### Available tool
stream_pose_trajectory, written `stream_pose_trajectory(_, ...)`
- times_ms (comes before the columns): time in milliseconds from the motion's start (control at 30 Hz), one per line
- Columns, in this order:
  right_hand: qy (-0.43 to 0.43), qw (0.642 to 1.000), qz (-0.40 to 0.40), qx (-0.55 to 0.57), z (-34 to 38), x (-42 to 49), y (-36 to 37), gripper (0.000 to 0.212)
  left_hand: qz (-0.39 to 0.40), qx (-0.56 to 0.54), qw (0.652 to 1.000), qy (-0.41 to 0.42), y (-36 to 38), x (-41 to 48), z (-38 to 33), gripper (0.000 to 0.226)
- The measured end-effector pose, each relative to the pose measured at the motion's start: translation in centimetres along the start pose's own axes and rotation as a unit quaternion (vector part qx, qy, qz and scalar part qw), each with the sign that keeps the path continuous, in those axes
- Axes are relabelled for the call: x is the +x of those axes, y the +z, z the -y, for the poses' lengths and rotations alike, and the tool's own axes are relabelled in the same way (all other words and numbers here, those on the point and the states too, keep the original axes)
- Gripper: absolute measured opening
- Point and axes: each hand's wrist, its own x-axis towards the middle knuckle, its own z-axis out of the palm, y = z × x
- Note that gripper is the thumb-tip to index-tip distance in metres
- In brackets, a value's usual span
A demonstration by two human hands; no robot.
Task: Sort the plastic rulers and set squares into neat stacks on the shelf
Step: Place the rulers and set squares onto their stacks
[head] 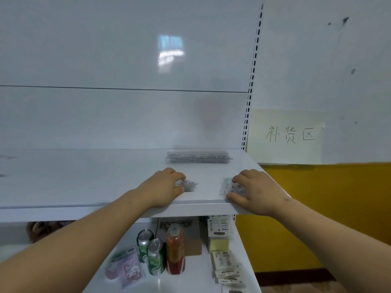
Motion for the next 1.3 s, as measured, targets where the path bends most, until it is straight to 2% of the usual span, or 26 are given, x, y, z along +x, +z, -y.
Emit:
stream_pose_trajectory(200, -0.008, 1.000, 0.002, -0.008, 1.3, 1.1, -1.0, 0.086, -0.001, -0.008, 1.000, -0.007, -0.6, -0.1, 0.1, 0.066)
stream_pose_trajectory(400, -0.022, 0.999, 0.039, -0.015, 7.6, 6.4, -2.2, 0.078, -0.001, -0.010, 0.999, -0.038, -2.9, -2.5, 4.3, 0.069)
stream_pose_trajectory(600, -0.059, 0.995, 0.076, 0.018, 18.6, 12.5, -2.4, 0.077, -0.006, -0.007, 0.992, -0.123, -6.4, -8.9, 15.4, 0.068)
stream_pose_trajectory(1000, -0.173, 0.973, 0.117, 0.099, 48.0, 24.4, -0.2, 0.077, -0.036, 0.013, 0.949, -0.314, -13.6, -25.0, 40.6, 0.065)
stream_pose_trajectory(1300, -0.241, 0.955, 0.124, 0.120, 61.5, 33.6, 3.0, 0.071, -0.063, 0.003, 0.924, -0.378, -16.4, -26.9, 53.0, 0.065)
